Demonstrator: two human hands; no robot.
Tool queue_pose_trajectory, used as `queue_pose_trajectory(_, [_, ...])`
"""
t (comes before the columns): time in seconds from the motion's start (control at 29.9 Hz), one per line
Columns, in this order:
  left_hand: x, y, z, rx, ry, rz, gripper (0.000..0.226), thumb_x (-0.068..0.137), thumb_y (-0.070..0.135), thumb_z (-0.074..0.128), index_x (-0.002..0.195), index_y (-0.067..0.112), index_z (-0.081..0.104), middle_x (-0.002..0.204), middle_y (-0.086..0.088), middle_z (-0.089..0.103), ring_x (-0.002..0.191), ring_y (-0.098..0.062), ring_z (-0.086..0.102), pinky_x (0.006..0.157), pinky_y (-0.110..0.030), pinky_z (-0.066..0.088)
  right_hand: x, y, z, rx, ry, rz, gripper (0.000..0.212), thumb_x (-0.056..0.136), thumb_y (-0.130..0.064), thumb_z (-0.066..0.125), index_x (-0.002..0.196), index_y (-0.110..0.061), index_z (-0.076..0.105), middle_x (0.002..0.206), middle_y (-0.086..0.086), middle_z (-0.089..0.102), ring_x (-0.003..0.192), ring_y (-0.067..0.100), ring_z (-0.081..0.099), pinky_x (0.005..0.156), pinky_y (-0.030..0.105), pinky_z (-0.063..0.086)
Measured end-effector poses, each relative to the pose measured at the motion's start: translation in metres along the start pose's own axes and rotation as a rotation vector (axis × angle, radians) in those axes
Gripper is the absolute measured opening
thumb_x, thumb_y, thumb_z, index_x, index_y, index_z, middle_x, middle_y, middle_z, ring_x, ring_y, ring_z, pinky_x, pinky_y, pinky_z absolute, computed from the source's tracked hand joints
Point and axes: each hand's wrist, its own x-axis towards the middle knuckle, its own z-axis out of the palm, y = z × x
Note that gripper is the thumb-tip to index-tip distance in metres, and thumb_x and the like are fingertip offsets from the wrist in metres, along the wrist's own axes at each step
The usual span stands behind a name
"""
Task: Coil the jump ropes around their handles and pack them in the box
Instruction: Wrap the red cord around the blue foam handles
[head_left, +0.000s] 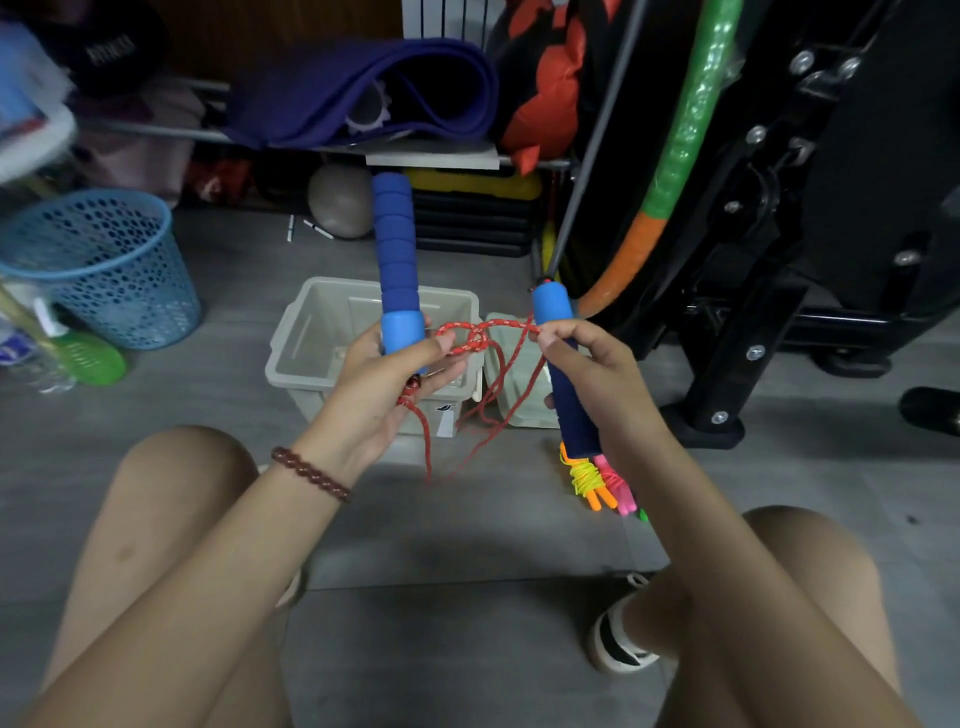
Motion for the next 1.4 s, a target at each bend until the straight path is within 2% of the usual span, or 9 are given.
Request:
queue_pose_trajectory(0.17, [-0.005, -0.005, 0.002, 0.102, -0.054, 0.029, 0.019, 0.082, -0.002, 0.063, 0.092, 0.010, 0.052, 0.076, 0.001, 0.069, 0.075, -0.015, 0.069, 0.073, -0.026, 0.058, -0.002, 0.002, 0.004, -0.141, -0.079, -0.189, 0.011, 0.088, -0.015, 0.064, 0.079, -0.021, 0.063, 0.072, -0.012, 0.056, 0.055, 0.001, 0.051, 0.054, 0.027, 0.050])
queue_pose_trajectory(0.3, [-0.007, -0.008, 0.004, 0.202, -0.064, 0.064, 0.017, 0.084, 0.003, 0.063, 0.094, 0.012, 0.052, 0.071, 0.007, 0.065, 0.066, -0.006, 0.063, 0.068, -0.024, 0.048, 0.003, 0.009, 0.004, -0.246, -0.072, -0.291, 0.013, 0.086, -0.018, 0.067, 0.078, -0.028, 0.064, 0.088, -0.014, 0.056, 0.080, 0.005, 0.054, 0.071, 0.033, 0.053])
queue_pose_trajectory(0.5, [-0.009, -0.008, 0.005, 0.289, -0.132, 0.121, 0.018, 0.081, 0.007, 0.065, 0.094, 0.013, 0.054, 0.072, 0.008, 0.059, 0.063, -0.005, 0.056, 0.063, -0.020, 0.050, -0.003, 0.007, 0.007, -0.191, -0.120, -0.253, 0.005, 0.084, -0.020, 0.070, 0.086, -0.015, 0.070, 0.093, 0.003, 0.063, 0.079, 0.007, 0.056, 0.062, 0.016, 0.048])
queue_pose_trajectory(0.73, [-0.011, -0.009, 0.006, 0.344, -0.169, 0.128, 0.028, 0.069, 0.023, 0.069, 0.093, 0.017, 0.055, 0.070, 0.011, 0.058, 0.066, -0.004, 0.054, 0.060, -0.018, 0.048, -0.008, 0.001, 0.006, -0.096, -0.188, -0.101, 0.009, 0.087, -0.019, 0.066, 0.078, -0.017, 0.066, 0.079, -0.002, 0.059, 0.061, 0.005, 0.054, 0.052, 0.022, 0.050])
queue_pose_trajectory(0.87, [-0.009, -0.010, 0.004, 0.324, -0.126, 0.128, 0.016, 0.082, 0.014, 0.065, 0.094, 0.018, 0.055, 0.076, 0.007, 0.056, 0.069, -0.005, 0.053, 0.062, -0.019, 0.047, -0.009, -0.003, 0.005, -0.097, -0.166, -0.065, 0.014, 0.088, -0.022, 0.064, 0.075, -0.018, 0.066, 0.070, -0.009, 0.057, 0.056, 0.002, 0.053, 0.052, 0.023, 0.050])
queue_pose_trajectory(1.0, [-0.009, -0.005, 0.003, 0.203, -0.228, 0.032, 0.027, 0.073, 0.013, 0.066, 0.097, 0.016, 0.054, 0.083, 0.001, 0.060, 0.076, -0.010, 0.058, 0.072, -0.027, 0.049, -0.012, -0.006, 0.006, -0.025, -0.178, 0.006, 0.020, 0.091, -0.023, 0.060, 0.074, -0.016, 0.065, 0.065, -0.006, 0.057, 0.052, 0.004, 0.052, 0.049, 0.022, 0.048])
queue_pose_trajectory(1.14, [-0.013, -0.004, 0.005, 0.181, -0.282, 0.022, 0.032, 0.071, -0.005, 0.065, 0.095, 0.014, 0.054, 0.081, 0.002, 0.065, 0.074, -0.010, 0.064, 0.064, -0.022, 0.054, -0.014, -0.005, 0.010, -0.094, -0.188, -0.002, 0.020, 0.091, -0.025, 0.061, 0.081, -0.008, 0.064, 0.072, 0.006, 0.053, 0.064, 0.016, 0.050, 0.056, 0.026, 0.044])
queue_pose_trajectory(1.27, [-0.014, -0.004, 0.005, 0.210, -0.192, 0.058, 0.035, 0.064, 0.004, 0.070, 0.095, 0.011, 0.054, 0.075, 0.005, 0.070, 0.067, -0.007, 0.064, 0.061, -0.019, 0.053, -0.011, -0.003, 0.006, -0.077, -0.160, -0.060, 0.011, 0.085, -0.025, 0.068, 0.092, -0.017, 0.067, 0.082, -0.003, 0.060, 0.064, 0.003, 0.054, 0.055, 0.018, 0.047])
queue_pose_trajectory(1.4, [-0.012, -0.003, 0.003, 0.200, -0.135, 0.040, 0.027, 0.074, -0.001, 0.068, 0.095, 0.010, 0.054, 0.069, 0.006, 0.069, 0.064, -0.007, 0.065, 0.059, -0.017, 0.053, -0.006, 0.003, 0.003, -0.165, -0.171, -0.324, 0.023, 0.079, -0.012, 0.074, 0.098, -0.024, 0.068, 0.113, -0.002, 0.054, 0.099, 0.003, 0.053, 0.078, 0.021, 0.050])
